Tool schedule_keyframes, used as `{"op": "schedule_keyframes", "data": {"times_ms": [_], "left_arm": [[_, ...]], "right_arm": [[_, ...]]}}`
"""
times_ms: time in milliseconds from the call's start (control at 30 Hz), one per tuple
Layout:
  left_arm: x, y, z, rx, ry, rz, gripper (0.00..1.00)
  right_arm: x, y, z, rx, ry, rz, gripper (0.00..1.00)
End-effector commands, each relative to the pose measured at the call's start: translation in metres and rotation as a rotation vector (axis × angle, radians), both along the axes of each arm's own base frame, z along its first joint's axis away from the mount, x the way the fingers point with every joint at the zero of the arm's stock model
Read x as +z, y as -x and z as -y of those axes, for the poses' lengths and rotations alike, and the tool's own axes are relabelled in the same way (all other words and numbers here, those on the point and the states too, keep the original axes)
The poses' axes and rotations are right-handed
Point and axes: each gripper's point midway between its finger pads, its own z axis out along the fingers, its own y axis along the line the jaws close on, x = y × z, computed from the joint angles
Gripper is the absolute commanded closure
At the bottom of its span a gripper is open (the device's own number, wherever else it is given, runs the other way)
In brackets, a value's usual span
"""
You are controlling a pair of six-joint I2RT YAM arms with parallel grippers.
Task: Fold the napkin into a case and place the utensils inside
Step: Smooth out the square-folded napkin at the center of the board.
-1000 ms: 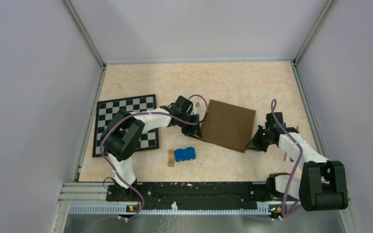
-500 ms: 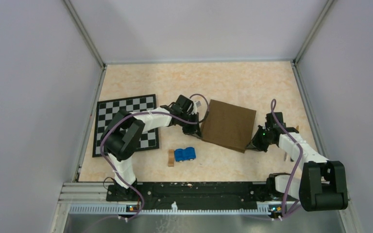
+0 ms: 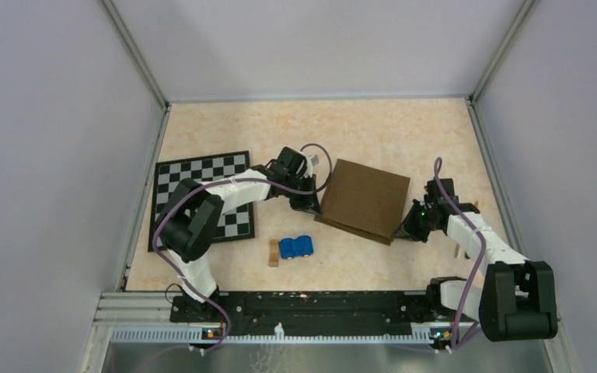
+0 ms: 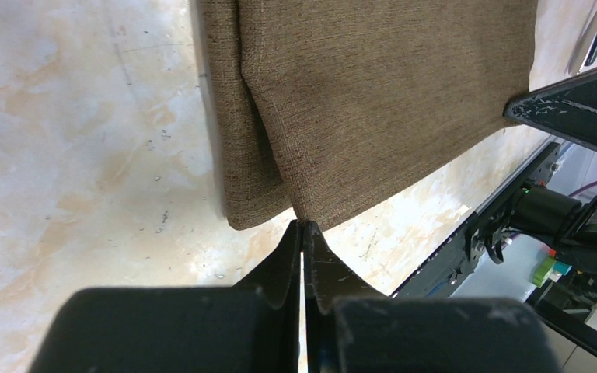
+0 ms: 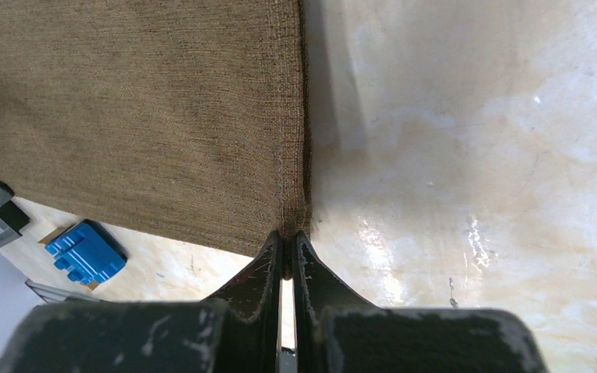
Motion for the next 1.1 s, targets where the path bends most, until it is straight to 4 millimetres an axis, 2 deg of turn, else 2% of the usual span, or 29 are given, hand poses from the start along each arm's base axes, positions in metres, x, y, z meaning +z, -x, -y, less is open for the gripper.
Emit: {"op": "schedule_keyframes", "data": {"times_ms": [0,233,433,567,700,833,900,1000,1067], "left_arm": [[0.011,-0.011,-0.006,0.009,0.000,0.050,1.00],[-0.003,-0.009,-0.010,0.014,-0.013,0.024,1.00],[-0.003,-0.013,-0.016,0.030,-0.025,0.033,1.00],[-0.013,-0.013,-0.021,0.037,-0.041,0.014,1.00],[-0.033,-0.016,-0.032,0.057,-0.077,-0.011,1.00],[-0.049,-0.026,-0.047,0.080,-0.107,-0.022,1.00],[-0.047,-0.030,-0.050,0.075,-0.109,-0.010,0.99],[-0.031,-0.032,-0.046,0.059,-0.079,0.013,0.90],[-0.017,-0.032,-0.044,0.050,-0.058,0.036,0.80]], "right_arm": [[0.017,-0.014,-0.003,0.012,-0.019,0.068,1.00],[0.014,-0.015,-0.008,0.025,-0.040,0.064,0.96],[0.015,-0.016,-0.015,0.058,-0.057,0.072,0.88],[0.011,-0.016,-0.022,0.083,-0.063,0.072,0.85],[0.002,-0.015,-0.032,0.110,-0.106,0.069,0.77],[0.010,-0.015,-0.038,0.143,-0.120,0.104,0.64],[0.017,-0.016,-0.037,0.153,-0.108,0.129,0.60],[0.024,-0.018,-0.035,0.163,-0.096,0.144,0.57],[0.023,-0.018,-0.031,0.160,-0.073,0.137,0.57]]}}
